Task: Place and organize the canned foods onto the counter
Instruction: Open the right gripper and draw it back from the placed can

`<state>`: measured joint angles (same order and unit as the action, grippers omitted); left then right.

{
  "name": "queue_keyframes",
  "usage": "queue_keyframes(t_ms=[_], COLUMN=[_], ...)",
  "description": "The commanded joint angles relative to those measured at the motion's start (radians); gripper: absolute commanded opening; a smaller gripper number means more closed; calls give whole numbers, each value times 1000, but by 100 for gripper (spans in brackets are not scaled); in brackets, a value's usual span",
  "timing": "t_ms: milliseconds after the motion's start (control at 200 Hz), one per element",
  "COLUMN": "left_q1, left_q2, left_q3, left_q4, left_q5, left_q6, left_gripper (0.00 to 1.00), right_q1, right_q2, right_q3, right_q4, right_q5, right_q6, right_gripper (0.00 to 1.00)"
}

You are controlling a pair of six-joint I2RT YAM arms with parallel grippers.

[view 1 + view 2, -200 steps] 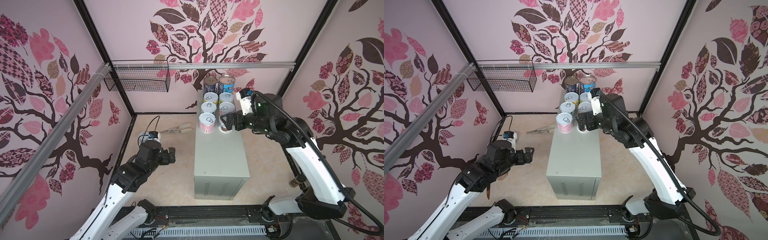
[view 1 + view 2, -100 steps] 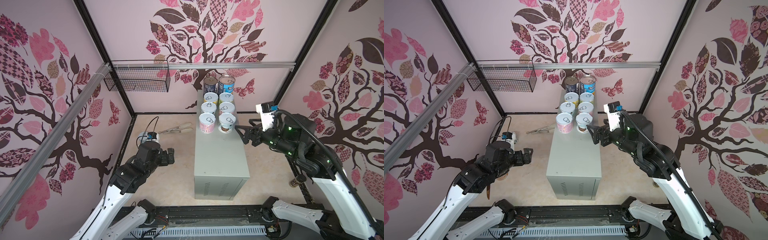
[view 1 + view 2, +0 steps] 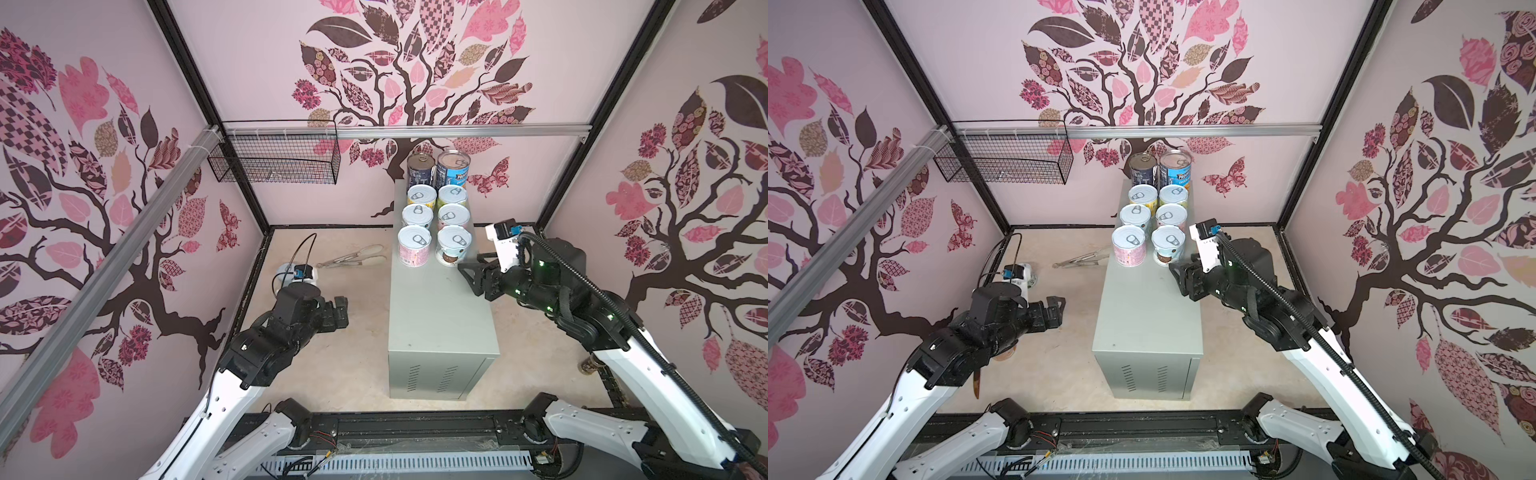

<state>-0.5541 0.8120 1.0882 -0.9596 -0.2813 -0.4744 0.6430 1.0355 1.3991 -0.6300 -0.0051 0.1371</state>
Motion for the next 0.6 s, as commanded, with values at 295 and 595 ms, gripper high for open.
queue_keyframes(t_ms=[295, 595], left_q1=[15, 37], left_q2=[12, 31], left_q3=[-8, -1], left_q4=[24, 30], left_q5=[-13, 7], left_q6=[6, 6], left_gripper=[98, 98], right_q1=[4, 1], right_q2=[59, 75], right_q3=[14, 30], right_q4=[65, 58], right_q5=[-26, -19], right_q6=[-11, -17], right_gripper=[55, 50])
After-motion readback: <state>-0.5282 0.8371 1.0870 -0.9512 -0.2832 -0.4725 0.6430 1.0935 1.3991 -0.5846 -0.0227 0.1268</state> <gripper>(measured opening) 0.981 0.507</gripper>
